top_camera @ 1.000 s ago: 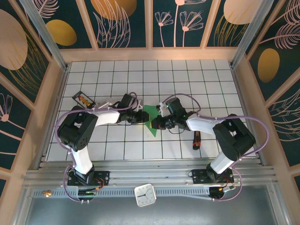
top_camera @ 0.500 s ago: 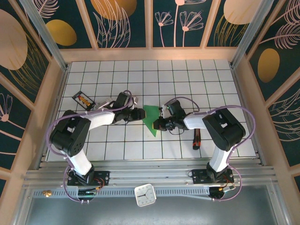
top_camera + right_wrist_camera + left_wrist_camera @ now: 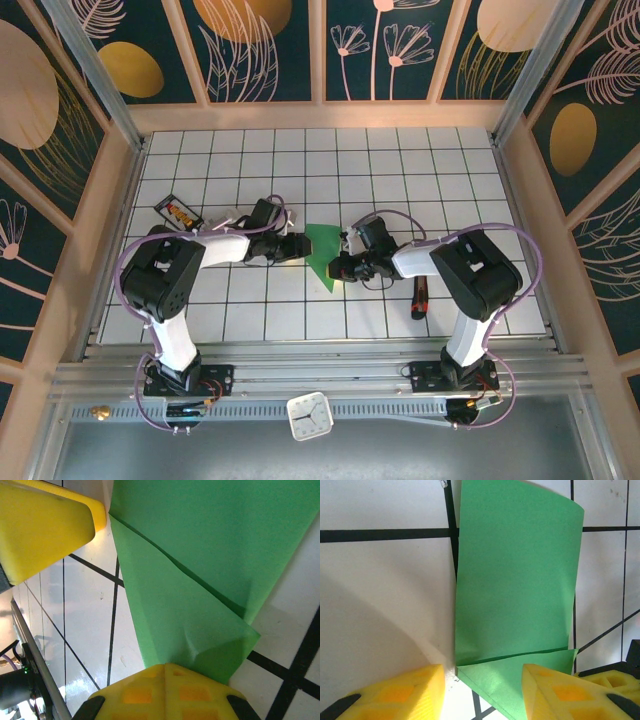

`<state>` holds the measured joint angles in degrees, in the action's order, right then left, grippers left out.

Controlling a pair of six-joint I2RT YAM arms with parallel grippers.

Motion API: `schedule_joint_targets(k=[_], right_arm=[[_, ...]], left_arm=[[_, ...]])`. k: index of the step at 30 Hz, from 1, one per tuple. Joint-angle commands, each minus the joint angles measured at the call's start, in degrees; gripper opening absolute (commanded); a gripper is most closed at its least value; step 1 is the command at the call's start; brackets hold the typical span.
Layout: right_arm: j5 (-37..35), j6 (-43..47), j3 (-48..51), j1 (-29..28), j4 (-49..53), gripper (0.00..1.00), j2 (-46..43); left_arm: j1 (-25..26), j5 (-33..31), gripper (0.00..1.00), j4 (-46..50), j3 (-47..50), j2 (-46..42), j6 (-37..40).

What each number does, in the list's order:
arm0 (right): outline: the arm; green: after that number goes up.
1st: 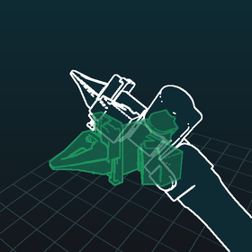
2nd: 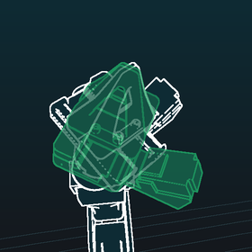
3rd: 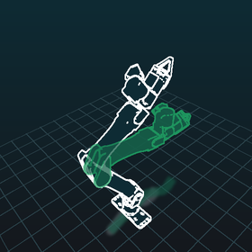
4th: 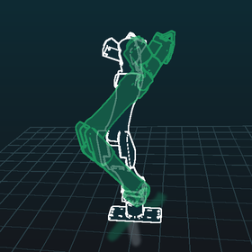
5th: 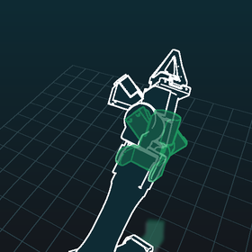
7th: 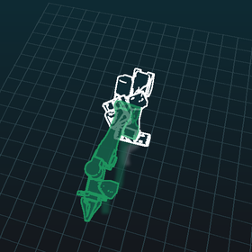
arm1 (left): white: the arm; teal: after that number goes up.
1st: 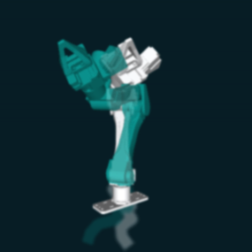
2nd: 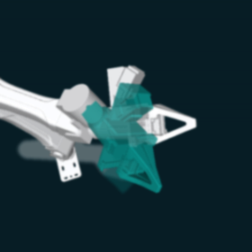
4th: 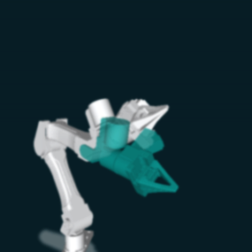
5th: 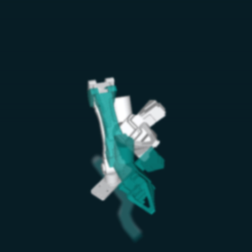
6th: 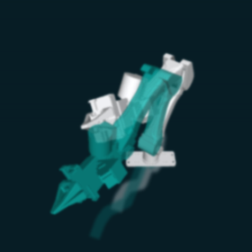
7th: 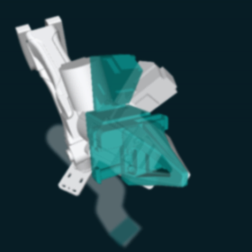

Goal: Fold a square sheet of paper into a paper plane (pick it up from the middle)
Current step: Fourth fold the wing at the center of the table.

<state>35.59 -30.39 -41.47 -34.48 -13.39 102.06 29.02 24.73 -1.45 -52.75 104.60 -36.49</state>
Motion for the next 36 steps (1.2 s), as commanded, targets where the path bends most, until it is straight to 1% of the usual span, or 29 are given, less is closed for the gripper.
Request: schedule_joint_targets(k=[1, 18, 21, 26, 29, 36], right_arm=[[-1.58, 1.21, 1.40, 0.38, 1.48, 0.00, 0.84], [-1.58, 1.56, 1.66, 0.53, 1.87, 0.00, 0.61], [-1.58, 1.50, 1.66, 0.55, 1.87, 0.00, 0.60], [-1.75, 1.81, 1.76, 0.58, 2.05, 0.00, 0.58], [-1.67, 1.89, 1.70, 0.67, 2.14, 0.00, 0.85], [-1.51, 1.99, 1.57, 0.67, 2.27, 0.00, 1.12]], left_arm=[[0.42, 2.90, 0.45, -2.62, -0.99, 2.72, -1.10], [-0.09, 4.71, 0.43, -3.38, -2.18, 2.48, -1.88], [-0.46, 6.29, 0.43, -4.84, -1.66, 2.53, -3.11], [-0.80, 6.03, 0.43, -5.39, -1.15, 1.01, -3.77], [-0.89, 7.10, 0.43, -5.58, -0.96, 0.78, -4.23], [-1.01, 6.43, 0.43, -3.74, -1.89, 1.02, -2.54]])
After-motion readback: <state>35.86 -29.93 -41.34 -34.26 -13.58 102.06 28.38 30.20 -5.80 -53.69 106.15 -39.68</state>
